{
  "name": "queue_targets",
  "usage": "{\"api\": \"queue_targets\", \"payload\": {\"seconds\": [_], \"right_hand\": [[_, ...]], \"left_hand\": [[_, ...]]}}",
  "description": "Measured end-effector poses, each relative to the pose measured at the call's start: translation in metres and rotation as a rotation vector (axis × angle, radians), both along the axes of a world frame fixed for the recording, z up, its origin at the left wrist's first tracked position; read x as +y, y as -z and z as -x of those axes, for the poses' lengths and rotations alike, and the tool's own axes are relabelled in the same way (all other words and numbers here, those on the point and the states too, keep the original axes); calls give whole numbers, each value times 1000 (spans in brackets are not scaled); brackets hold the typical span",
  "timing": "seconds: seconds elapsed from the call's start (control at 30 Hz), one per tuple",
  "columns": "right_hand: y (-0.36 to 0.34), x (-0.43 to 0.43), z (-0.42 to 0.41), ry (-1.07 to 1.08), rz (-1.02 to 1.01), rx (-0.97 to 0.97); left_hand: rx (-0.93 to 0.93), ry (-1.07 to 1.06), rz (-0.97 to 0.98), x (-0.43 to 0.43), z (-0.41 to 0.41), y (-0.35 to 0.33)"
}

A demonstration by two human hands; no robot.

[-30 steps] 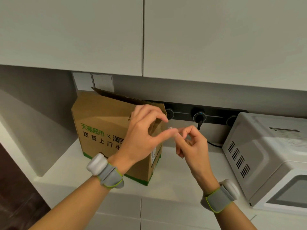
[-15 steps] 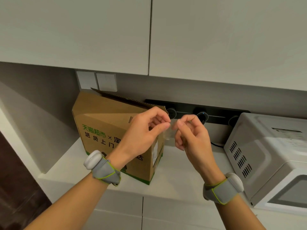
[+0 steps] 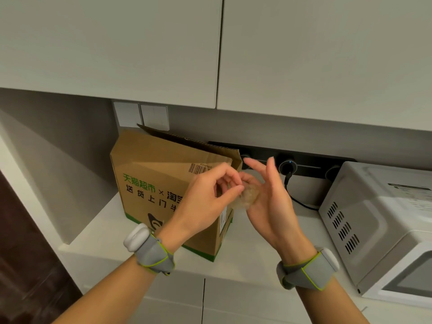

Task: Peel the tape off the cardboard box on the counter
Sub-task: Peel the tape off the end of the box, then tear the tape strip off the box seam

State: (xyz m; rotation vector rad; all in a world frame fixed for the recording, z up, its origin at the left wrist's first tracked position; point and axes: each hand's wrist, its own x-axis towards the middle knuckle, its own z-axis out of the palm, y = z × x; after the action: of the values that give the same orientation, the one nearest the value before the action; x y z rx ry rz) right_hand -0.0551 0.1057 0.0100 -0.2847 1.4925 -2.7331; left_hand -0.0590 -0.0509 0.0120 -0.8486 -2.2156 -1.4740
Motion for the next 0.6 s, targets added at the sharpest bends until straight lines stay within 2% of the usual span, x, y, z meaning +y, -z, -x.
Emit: {"api": "queue_targets", "payload": {"seconds": [0.13, 0.37, 0.47, 0.6], "right_hand": [[0, -6, -5, -46, -79, 72], [0, -7, -7, -68, -144, 86], [-1, -5, -8, -48, -81, 69], [-6, -3, -11, -42, -38, 66]], "left_hand": [[33, -92, -18, 1, -2, -1], [54, -182, 3, -11, 5, -1], [37, -305, -15, -27, 18, -5], [-50, -580, 25, -67, 45, -5]]}}
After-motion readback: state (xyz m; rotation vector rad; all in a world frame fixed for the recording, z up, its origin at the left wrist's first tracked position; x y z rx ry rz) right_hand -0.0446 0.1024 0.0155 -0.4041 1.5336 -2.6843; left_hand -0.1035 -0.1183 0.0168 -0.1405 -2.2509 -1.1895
